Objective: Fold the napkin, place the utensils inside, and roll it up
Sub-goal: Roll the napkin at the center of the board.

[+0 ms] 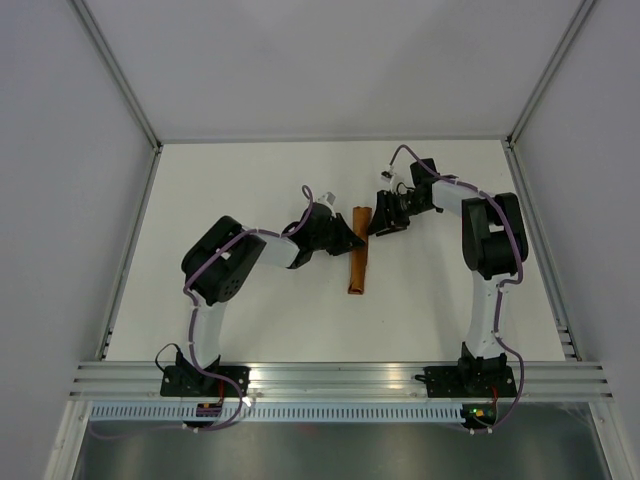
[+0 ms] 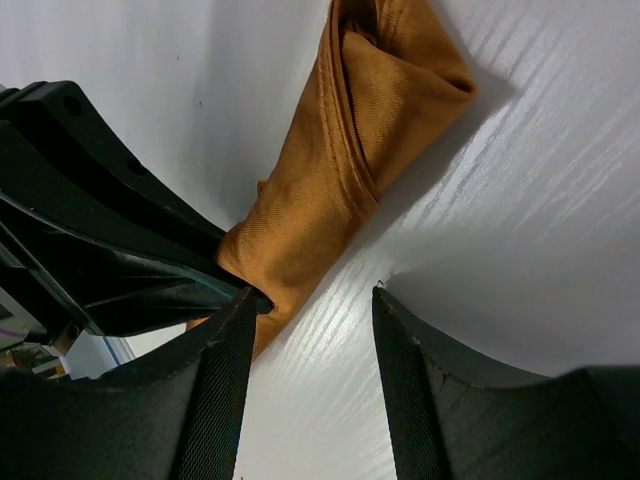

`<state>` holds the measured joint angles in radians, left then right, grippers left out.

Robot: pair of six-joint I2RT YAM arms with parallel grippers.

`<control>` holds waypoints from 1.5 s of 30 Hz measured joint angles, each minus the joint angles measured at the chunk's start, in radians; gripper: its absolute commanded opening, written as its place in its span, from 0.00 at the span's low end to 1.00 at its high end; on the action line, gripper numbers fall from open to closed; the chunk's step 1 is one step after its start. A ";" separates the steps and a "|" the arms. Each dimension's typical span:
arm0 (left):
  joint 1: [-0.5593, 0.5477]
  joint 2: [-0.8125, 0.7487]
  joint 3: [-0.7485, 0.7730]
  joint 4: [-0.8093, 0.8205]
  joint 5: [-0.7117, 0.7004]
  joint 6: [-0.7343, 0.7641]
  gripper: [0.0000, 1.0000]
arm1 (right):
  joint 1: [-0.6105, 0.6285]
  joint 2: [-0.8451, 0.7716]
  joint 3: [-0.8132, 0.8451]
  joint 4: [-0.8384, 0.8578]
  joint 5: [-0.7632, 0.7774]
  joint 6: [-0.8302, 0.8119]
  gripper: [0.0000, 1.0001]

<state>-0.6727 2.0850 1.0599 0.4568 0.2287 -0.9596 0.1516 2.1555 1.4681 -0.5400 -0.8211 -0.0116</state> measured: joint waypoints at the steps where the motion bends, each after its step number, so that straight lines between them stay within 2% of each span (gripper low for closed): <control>1: 0.000 0.002 0.003 0.000 0.003 -0.002 0.02 | 0.004 0.000 -0.003 0.013 0.000 0.008 0.57; 9: 0.000 0.011 0.009 0.006 0.015 -0.006 0.03 | 0.015 0.009 -0.011 0.099 0.001 0.087 0.56; 17: 0.000 0.015 0.011 0.013 0.023 -0.006 0.08 | 0.041 0.019 -0.010 0.138 0.042 0.113 0.35; 21: 0.003 0.018 0.013 0.015 0.032 -0.005 0.19 | 0.045 0.018 -0.010 0.142 0.049 0.127 0.23; 22: 0.003 0.018 0.013 0.016 0.033 -0.005 0.28 | 0.047 0.016 -0.010 0.142 0.050 0.131 0.20; 25: 0.004 0.018 0.010 0.019 0.032 -0.005 0.40 | 0.055 0.010 -0.010 0.142 0.066 0.131 0.19; 28: 0.002 0.011 -0.002 0.038 0.032 -0.003 0.46 | 0.066 0.003 -0.010 0.142 0.089 0.127 0.18; 45: -0.008 -0.077 -0.099 0.064 -0.043 0.103 0.50 | 0.095 -0.014 -0.009 0.145 0.163 0.111 0.14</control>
<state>-0.6804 2.0083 0.9611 0.5205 0.1852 -0.8566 0.2466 2.1410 1.4590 -0.3954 -0.6582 0.0990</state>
